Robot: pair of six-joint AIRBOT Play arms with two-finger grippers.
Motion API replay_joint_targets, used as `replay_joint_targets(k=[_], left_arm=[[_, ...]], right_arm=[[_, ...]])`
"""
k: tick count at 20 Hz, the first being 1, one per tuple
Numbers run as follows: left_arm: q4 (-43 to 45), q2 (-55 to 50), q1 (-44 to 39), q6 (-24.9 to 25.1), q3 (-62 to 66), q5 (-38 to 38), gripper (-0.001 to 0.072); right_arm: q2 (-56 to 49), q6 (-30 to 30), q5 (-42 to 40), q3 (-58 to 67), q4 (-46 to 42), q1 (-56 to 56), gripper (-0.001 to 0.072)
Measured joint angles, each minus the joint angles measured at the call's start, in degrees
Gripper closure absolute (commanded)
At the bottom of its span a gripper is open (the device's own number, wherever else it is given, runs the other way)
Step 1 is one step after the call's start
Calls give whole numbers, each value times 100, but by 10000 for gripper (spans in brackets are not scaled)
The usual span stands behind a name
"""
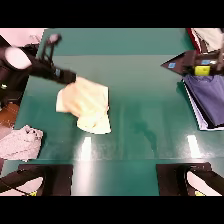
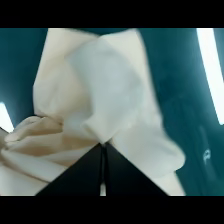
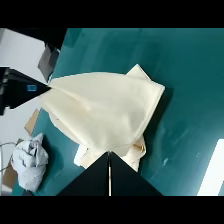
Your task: Fold the shirts.
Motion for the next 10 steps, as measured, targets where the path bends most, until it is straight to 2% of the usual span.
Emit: replay_joint_targets(k=[5,10], left_arm=[[-562,118,-1051,562,1672,-229,687],[-802,-168,-1912,879,2190,-129,685]], right_arm=[[498,0,-44,0,0,-634,695],[684,0,-59,0,4,-841,695]])
